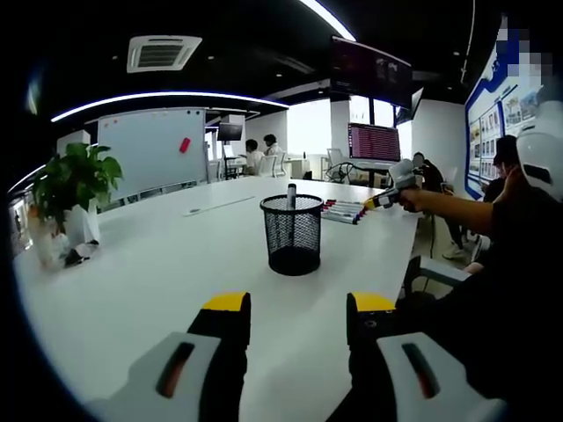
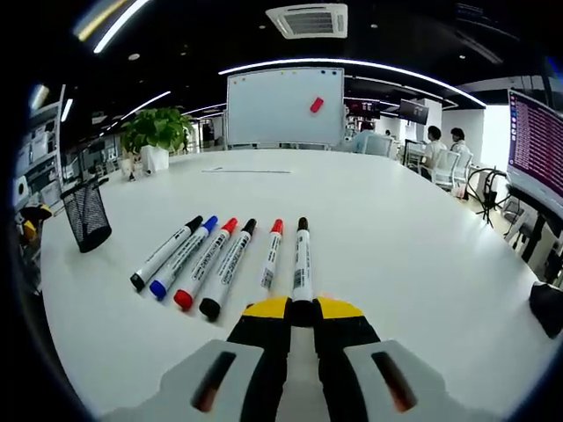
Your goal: Pick up the whiteboard markers from the pen holder and place them facing the whiteboard neatly
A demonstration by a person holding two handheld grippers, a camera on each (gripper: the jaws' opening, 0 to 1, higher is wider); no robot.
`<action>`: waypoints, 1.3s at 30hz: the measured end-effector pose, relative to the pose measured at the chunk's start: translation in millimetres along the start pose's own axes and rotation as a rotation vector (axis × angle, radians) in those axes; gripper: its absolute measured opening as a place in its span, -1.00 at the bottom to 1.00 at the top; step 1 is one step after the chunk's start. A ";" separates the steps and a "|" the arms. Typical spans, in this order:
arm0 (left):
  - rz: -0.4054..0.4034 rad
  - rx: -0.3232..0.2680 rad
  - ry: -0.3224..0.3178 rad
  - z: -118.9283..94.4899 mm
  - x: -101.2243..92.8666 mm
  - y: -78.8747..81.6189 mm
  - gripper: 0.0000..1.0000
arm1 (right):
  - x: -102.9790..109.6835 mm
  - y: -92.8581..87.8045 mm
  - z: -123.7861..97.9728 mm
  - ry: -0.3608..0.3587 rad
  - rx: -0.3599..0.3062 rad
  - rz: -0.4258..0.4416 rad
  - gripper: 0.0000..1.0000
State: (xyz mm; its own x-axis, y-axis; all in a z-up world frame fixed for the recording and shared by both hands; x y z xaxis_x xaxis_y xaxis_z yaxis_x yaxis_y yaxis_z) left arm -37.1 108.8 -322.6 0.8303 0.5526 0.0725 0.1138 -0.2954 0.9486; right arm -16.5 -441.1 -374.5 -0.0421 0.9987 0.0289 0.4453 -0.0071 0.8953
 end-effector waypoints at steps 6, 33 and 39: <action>0.003 -0.001 0.001 -0.5 -0.6 0.6 -0.10 | -2.4 0.8 -0.1 0.009 0.008 -0.002 -0.71; 0.004 0.000 0.007 -1.0 1.2 1.5 -0.10 | -10.9 6.5 -18.0 -0.001 -0.035 0.018 -0.55; 0.005 -0.001 0.007 -0.6 1.2 1.7 -0.10 | -10.7 21.9 -27.8 0.026 -0.091 0.040 -0.53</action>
State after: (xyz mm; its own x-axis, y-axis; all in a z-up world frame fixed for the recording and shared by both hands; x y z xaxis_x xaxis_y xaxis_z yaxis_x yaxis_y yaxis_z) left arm -36.2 109.5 -320.7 0.8272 0.5563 0.0789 0.1096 -0.2976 0.9484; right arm -31.2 -453.4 -342.9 -0.0494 0.9959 0.0762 0.3644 -0.0531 0.9297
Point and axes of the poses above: the point that each gripper's makers call its tool centre point, and the gripper's own axes: z roughly forward along the fingers, x roughly to its left, y roughly out of its top, the point moved 8 cm from there along -z, roughly backward along the fingers, and after that the axes turned 4 degrees about z, right-handed, at the moved point
